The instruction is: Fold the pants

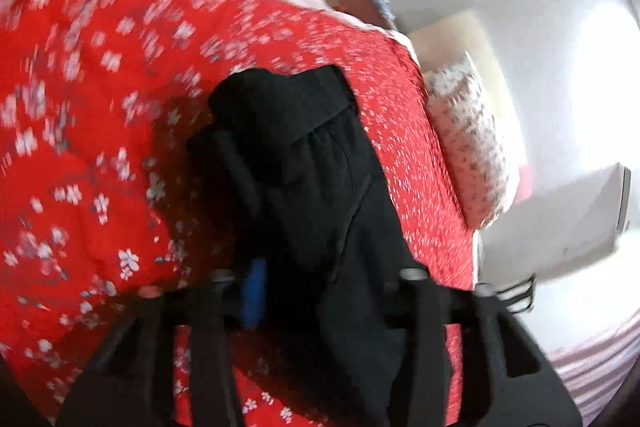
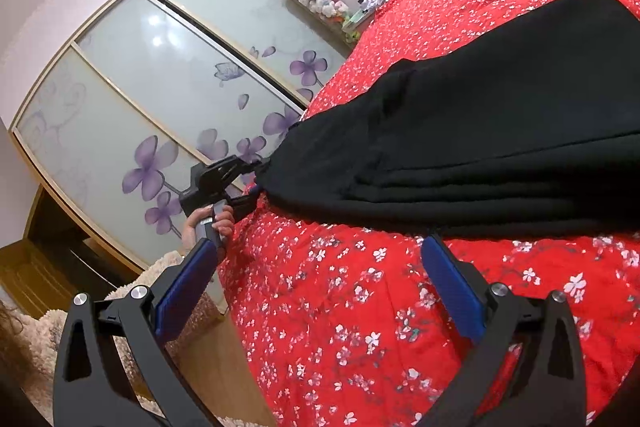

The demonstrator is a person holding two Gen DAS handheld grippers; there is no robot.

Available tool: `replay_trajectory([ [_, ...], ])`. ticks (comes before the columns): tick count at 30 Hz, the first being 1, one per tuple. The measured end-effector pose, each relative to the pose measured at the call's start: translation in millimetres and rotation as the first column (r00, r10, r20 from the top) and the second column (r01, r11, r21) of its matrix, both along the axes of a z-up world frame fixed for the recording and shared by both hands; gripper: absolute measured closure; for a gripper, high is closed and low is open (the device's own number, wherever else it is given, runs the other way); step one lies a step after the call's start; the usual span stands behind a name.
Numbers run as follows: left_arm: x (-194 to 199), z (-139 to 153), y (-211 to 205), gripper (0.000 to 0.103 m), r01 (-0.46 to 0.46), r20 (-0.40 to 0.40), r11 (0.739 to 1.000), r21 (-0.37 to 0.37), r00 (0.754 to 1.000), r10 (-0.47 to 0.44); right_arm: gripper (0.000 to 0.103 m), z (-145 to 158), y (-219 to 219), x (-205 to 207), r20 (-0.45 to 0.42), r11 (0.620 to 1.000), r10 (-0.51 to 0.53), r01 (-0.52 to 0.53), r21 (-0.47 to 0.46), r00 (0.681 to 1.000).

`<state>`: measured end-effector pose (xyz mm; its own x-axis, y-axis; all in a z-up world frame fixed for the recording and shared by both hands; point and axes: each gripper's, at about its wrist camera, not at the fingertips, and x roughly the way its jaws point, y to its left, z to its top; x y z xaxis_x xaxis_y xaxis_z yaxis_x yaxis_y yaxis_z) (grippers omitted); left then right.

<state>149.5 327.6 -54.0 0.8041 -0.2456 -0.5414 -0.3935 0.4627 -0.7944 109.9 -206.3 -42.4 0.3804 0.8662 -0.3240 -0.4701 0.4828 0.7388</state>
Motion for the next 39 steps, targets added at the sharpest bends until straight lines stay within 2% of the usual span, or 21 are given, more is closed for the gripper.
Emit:
replay_trajectory([
  [2,2.7,-4.9,-1.0,0.046,-0.015,-0.004,1.0,-0.005,1.0,0.015,0.001,0.0,0.0,-0.1,-0.001,1.0,0.0,0.0,-0.002,1.0],
  [5,13.0,-1.2,-8.1,0.035,-0.007,-0.026,0.999,0.05,1.0,0.008,0.001,0.2,0.0,-0.2,-0.001,1.0,0.0,0.0,-0.002,1.0],
  [7,19.2,-1.3,-10.3,0.034,-0.021,-0.043,0.998,0.058,0.999,0.023,0.001,0.1,0.1,-0.1,-0.001,1.0,0.0,0.0,-0.002,1.0],
  [8,21.2,-2.2,-10.0,0.036,-0.032,-0.048,0.998,0.051,0.998,0.034,0.001,0.0,0.1,-0.1,-0.001,1.0,0.0,0.0,-0.002,1.0],
  [9,22.5,-2.9,-9.5,0.05,-0.051,-0.065,0.997,0.052,0.996,0.055,0.001,-0.1,0.2,-0.1,0.0,1.0,0.0,0.0,-0.003,1.0],
  [12,14.3,-5.4,-8.6,0.076,-0.061,-0.086,0.996,0.067,0.994,0.067,0.001,-0.7,1.0,0.0,-0.001,1.0,0.0,0.0,-0.009,1.0],
  [14,7.7,-2.2,-7.8,0.082,-0.048,-0.072,0.995,0.091,0.996,0.055,0.001,-0.7,1.3,-0.2,-0.001,1.0,0.003,-0.003,-0.01,1.0],
  [18,1.6,19.3,-19.3,0.09,-0.013,-0.056,0.98,0.2,0.998,0.024,0.001,-0.3,1.4,0.4,-0.002,1.0,0.005,-0.005,-0.01,1.0],
  [20,3.4,40.7,-33.8,0.09,0.026,-0.041,0.953,0.301,0.999,-0.014,0.001,0.0,1.0,0.7,-0.004,1.0,0.004,-0.004,-0.007,1.0],
  [22,7.5,64.7,-52.2,0.091,0.074,-0.031,0.914,0.399,0.997,-0.067,0.001,-0.1,-0.3,1.1,-0.007,1.0,-0.001,0.001,0.002,1.0],
  [25,13.7,97.7,-78.6,0.092,0.12,-0.004,0.866,0.485,0.991,-0.134,0.001,0.9,-4.4,1.8,-0.008,1.0,-0.02,0.02,0.016,1.0],
  [29,14.5,131.6,-113.9,0.092,0.159,0.051,0.837,0.523,0.975,-0.218,0.001,3.7,-16.6,2.7,-0.007,0.996,-0.062,0.063,0.061,0.998],
  [31,19.6,148.1,-139.3,0.092,0.187,0.068,0.812,0.554,0.961,-0.268,0.001,4.5,-25.6,3.5,-0.014,0.991,-0.089,0.09,0.095,0.996],
  [34,22.4,165.9,-171.7,0.092,0.227,0.087,0.788,0.573,0.939,-0.333,0.001,5.3,-37.2,3.7,-0.018,0.983,-0.137,0.138,0.122,0.99],
  [39,31.3,179.1,-221.8,0.092,0.293,0.086,0.764,0.575,0.907,-0.413,0.001,5.2,-54.0,4.9,-0.03,0.964,-0.206,0.208,0.168,0.978],
])
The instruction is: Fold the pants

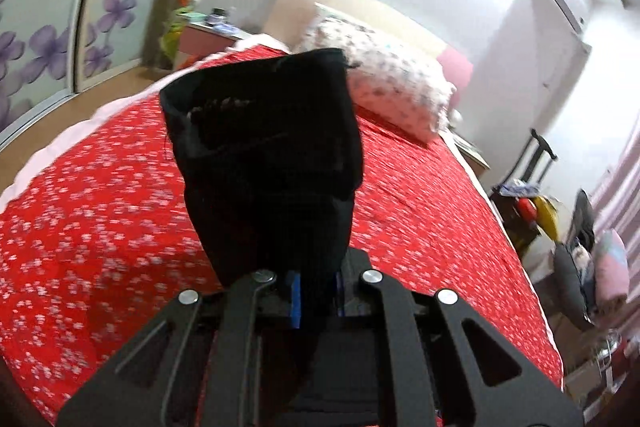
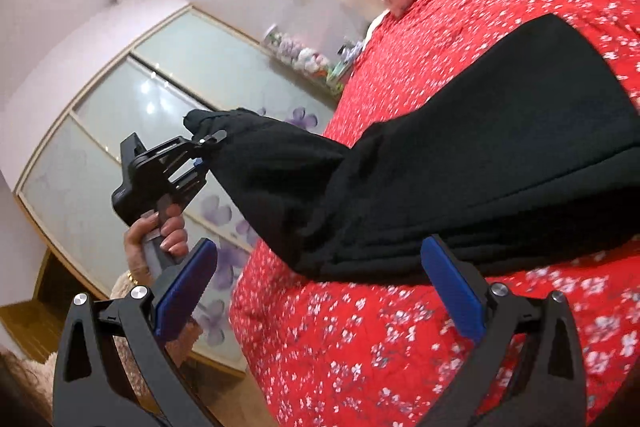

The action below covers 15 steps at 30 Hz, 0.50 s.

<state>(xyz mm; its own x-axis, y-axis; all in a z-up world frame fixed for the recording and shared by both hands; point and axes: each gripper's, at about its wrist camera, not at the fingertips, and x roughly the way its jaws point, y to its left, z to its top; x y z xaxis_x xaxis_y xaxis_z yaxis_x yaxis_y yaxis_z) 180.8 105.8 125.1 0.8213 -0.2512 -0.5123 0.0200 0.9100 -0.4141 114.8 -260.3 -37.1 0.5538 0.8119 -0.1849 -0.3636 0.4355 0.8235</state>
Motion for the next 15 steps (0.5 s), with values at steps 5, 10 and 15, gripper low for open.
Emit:
replay_trajectory([
  [5,10.5,-3.8,-56.5,0.092,0.11,-0.022,0.994,0.007,0.994,-0.109,0.001,-2.9,-19.2,-2.3,-0.013,0.995,-0.086,0.086,0.042,0.996],
  [10,7.9,-34.5,-123.4,0.093,0.259,-0.067,0.966,0.007,0.964,-0.258,0.001,-11.3,-40.1,-2.6,-0.058,0.977,-0.193,0.197,0.077,0.98],
  [15,2.5,-98.4,-195.0,0.093,0.387,-0.206,0.922,0.025,0.904,-0.374,0.001,-17.7,-68.0,-7.6,-0.105,0.936,-0.322,0.332,0.112,0.941],
])
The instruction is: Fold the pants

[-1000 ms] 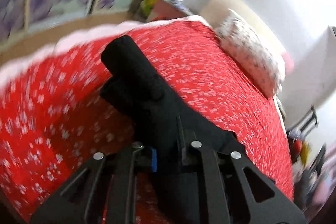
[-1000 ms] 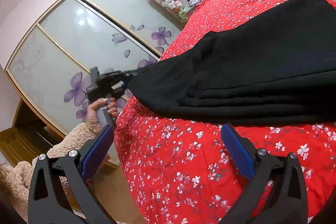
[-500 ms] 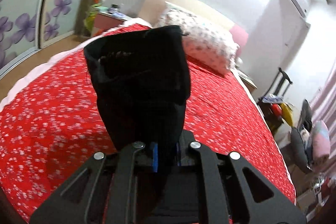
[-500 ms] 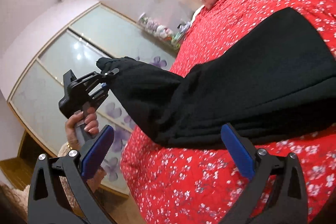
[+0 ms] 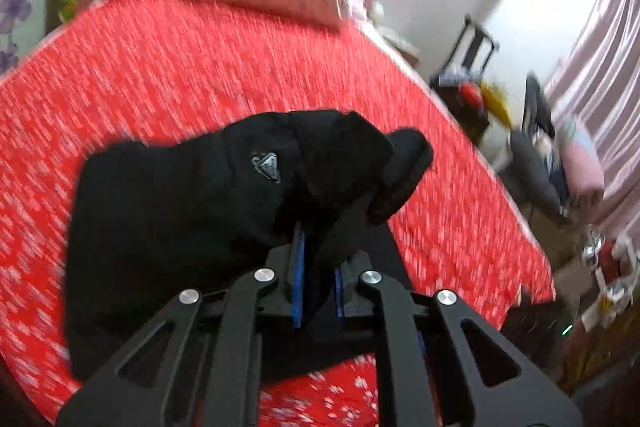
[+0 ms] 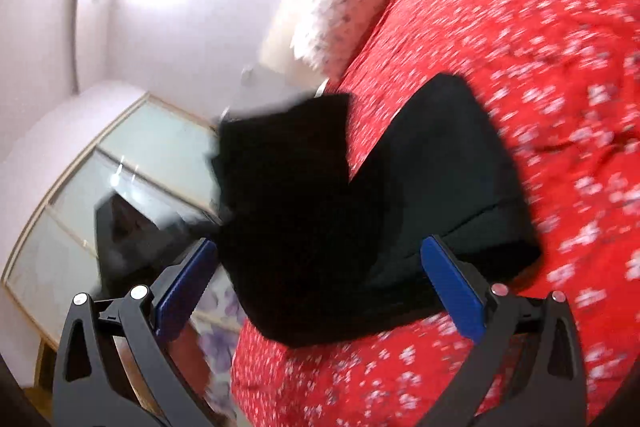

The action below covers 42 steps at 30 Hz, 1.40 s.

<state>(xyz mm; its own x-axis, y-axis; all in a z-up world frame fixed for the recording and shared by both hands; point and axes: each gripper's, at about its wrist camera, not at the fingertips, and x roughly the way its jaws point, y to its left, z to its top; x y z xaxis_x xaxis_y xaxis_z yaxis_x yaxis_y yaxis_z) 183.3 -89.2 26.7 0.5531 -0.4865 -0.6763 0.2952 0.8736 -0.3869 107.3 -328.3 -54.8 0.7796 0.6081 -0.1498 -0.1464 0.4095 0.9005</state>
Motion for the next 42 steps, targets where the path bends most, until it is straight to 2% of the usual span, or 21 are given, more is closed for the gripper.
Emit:
replay_trajectory([
  [2,0.3,-23.6,-11.0,0.093,0.004,-0.043,1.0,0.007,0.999,-0.004,0.001,-0.7,-7.5,-2.9,-0.001,0.999,-0.038,0.038,0.005,0.999],
  [4,1.0,-28.2,-11.6,0.093,-0.006,-0.044,1.0,0.0,0.999,0.006,0.001,-1.7,-13.6,-3.5,-0.004,0.997,-0.072,0.072,0.007,0.997],
  [6,3.1,-19.4,-12.2,0.093,-0.017,-0.028,1.0,-0.004,0.999,0.017,0.001,-3.5,-18.9,-4.6,-0.008,0.995,-0.096,0.096,0.02,0.995],
  [9,0.9,9.1,-19.5,0.093,-0.014,0.053,1.0,-0.016,0.998,0.015,0.001,-5.7,-27.4,-7.4,-0.01,0.99,-0.139,0.14,0.036,0.99],
  [11,-7.9,15.3,-29.4,0.093,0.01,0.09,1.0,-0.007,0.996,-0.009,0.001,-6.7,-33.3,-10.2,-0.01,0.985,-0.17,0.17,0.042,0.985],
  [13,-11.5,8.0,-44.2,0.093,0.044,0.08,0.999,0.019,0.996,-0.045,0.001,-10.9,-45.5,-14.0,-0.014,0.976,-0.212,0.213,0.051,0.977],
  [15,-13.2,-12.7,-56.5,0.093,0.066,0.028,0.997,0.044,0.997,-0.067,0.001,-12.9,-53.2,-18.7,-0.017,0.967,-0.246,0.247,0.062,0.969],
  [18,-21.0,-34.4,-57.7,0.093,0.072,0.006,0.996,0.043,0.997,-0.072,0.001,-11.2,-55.8,-22.5,-0.013,0.962,-0.269,0.27,0.044,0.963],
  [25,-29.6,-25.8,-54.5,0.093,0.07,0.058,0.997,0.042,0.996,-0.072,0.001,-8.5,-55.1,-17.1,-0.008,0.964,-0.267,0.267,0.019,0.964],
  [28,-35.8,-37.0,-61.6,0.093,0.091,0.06,0.992,0.089,0.994,-0.096,0.001,-6.5,-49.5,-17.5,-0.006,0.963,-0.27,0.27,0.006,0.963],
  [31,-42.6,-58.0,-73.1,0.092,0.126,0.055,0.976,0.18,0.989,-0.137,0.001,-3.0,-45.2,-17.3,0.004,0.965,-0.262,0.262,-0.013,0.965],
  [35,-50.1,-65.8,-78.0,0.091,0.132,0.099,0.961,0.243,0.982,-0.16,0.001,1.0,-41.2,-15.7,0.025,0.969,-0.245,0.245,-0.023,0.969],
  [38,-55.5,-63.6,-77.9,0.083,0.127,0.111,0.954,0.272,0.981,-0.162,0.001,4.0,-40.4,-14.8,0.045,0.971,-0.238,0.239,-0.031,0.97],
  [41,-69.9,-57.1,-68.0,0.075,0.16,0.114,0.945,0.284,0.973,-0.199,0.001,6.7,-41.4,-15.8,0.075,0.972,-0.231,0.234,-0.027,0.97],
  [42,-73.4,-54.3,-62.5,0.055,0.184,0.11,0.948,0.261,0.97,-0.219,0.001,10.0,-40.4,-14.8,0.097,0.973,-0.223,0.227,-0.028,0.97],
])
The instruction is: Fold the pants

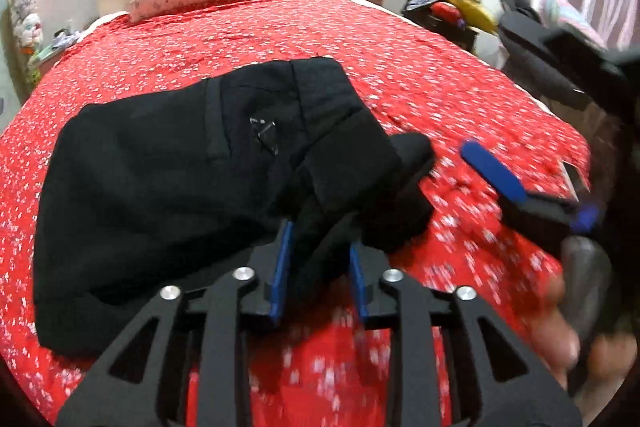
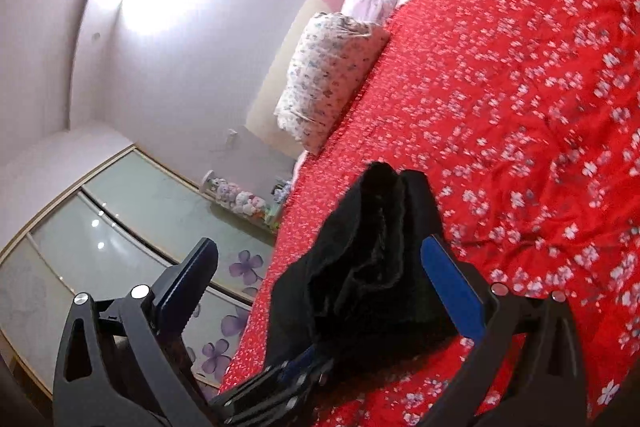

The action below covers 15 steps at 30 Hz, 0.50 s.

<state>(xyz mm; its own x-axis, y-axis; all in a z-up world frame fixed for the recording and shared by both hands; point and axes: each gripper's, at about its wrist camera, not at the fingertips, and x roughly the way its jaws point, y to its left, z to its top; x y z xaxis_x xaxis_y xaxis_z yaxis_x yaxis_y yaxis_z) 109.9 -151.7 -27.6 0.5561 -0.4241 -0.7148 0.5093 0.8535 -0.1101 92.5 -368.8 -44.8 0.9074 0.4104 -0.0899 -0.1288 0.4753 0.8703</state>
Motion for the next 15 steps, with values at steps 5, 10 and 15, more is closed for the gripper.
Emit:
replay_trajectory([
  [5,-23.3,27.1,58.5,0.013,0.004,0.063,0.984,-0.18,0.998,0.007,0.013,24.2,25.2,3.2,0.061,0.982,0.076,-0.064,-0.176,0.995],
  [10,5.1,28.4,112.9,0.008,-0.218,0.077,0.968,-0.127,0.97,0.229,0.027,31.1,71.7,12.7,-0.043,0.88,0.116,-0.122,-0.458,0.992],
  [15,22.2,9.9,138.8,0.008,-0.328,0.003,0.94,-0.093,0.944,0.33,0.04,20.7,80.0,22.0,-0.139,0.837,0.067,-0.131,-0.532,0.988],
])
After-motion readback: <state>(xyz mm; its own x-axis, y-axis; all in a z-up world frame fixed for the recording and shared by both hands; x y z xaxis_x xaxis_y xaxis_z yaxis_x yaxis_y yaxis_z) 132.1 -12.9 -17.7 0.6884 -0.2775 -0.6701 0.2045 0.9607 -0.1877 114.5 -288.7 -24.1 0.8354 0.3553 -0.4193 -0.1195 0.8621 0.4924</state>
